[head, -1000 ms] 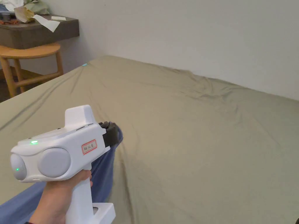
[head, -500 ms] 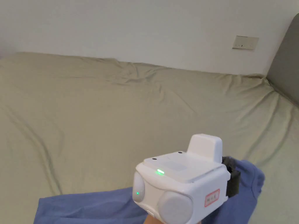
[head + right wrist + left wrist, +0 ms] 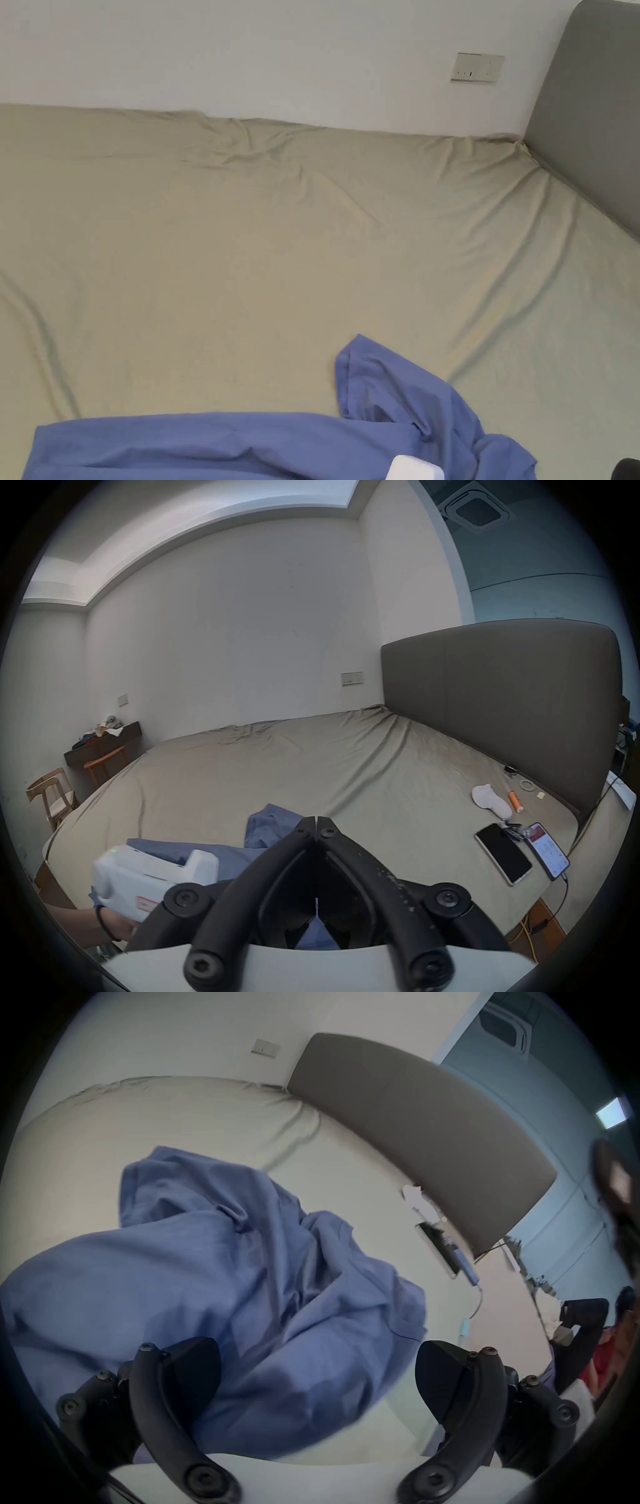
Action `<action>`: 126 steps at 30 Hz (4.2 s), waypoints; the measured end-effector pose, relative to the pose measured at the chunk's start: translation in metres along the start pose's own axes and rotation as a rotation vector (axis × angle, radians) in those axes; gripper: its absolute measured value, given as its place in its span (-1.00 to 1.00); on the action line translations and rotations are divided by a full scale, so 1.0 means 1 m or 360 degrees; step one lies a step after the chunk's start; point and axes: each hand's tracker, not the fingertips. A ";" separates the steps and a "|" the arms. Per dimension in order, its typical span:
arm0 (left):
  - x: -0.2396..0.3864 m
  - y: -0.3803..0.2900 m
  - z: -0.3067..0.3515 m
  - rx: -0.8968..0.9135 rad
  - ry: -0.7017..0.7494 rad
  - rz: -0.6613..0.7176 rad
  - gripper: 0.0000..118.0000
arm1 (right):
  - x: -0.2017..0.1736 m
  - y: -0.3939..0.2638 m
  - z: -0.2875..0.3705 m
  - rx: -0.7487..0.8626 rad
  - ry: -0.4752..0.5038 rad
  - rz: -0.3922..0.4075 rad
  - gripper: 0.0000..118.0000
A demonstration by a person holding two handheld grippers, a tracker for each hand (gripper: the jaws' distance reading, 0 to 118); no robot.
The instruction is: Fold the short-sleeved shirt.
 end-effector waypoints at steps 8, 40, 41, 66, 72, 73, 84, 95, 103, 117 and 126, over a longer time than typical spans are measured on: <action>-0.049 -0.016 0.156 0.0568 0.0509 0.0169 -0.87 | -0.042 0.001 -0.028 0.0001 0.0255 0.0040 -0.97; -0.276 -0.039 0.186 0.0296 0.1129 0.0581 -0.93 | -0.065 -0.007 -0.101 -0.0321 0.0231 0.0258 -0.95; -0.277 -0.041 0.185 0.0313 0.1129 0.0562 -0.93 | -0.058 -0.007 -0.107 -0.0332 0.0203 0.0257 -0.94; -0.268 -0.020 0.179 0.0212 0.1237 0.0585 -0.93 | -0.010 -0.029 -0.274 -0.1019 0.0200 0.0421 -0.87; -0.240 -0.004 0.234 0.0437 0.1071 0.0653 -0.93 | -0.005 0.039 -0.230 -0.0682 0.0144 0.0333 -0.87; -0.233 0.003 0.246 0.0483 0.1082 0.0649 -0.93 | -0.004 0.053 -0.219 -0.0612 0.0133 0.0320 -0.87; -0.147 0.100 0.370 0.0882 0.1229 0.0131 -0.94 | -0.009 0.194 -0.125 -0.0014 0.0184 0.0223 -0.87; -0.136 0.220 0.444 0.1058 0.1552 -0.0041 -0.94 | -0.055 0.323 -0.144 0.0198 0.0190 0.0269 -0.87; -0.159 0.303 0.456 0.1122 0.1731 -0.0039 -0.94 | -0.088 0.401 -0.196 0.0284 0.0131 0.0255 -0.87; -0.182 0.426 0.422 0.1309 0.1872 -0.0045 -0.94 | -0.105 0.481 -0.283 0.0560 0.0075 0.0143 -0.87; -0.232 0.392 0.355 0.1037 0.1802 0.0034 -0.94 | -0.072 0.395 -0.334 0.0291 0.0085 0.0151 -0.87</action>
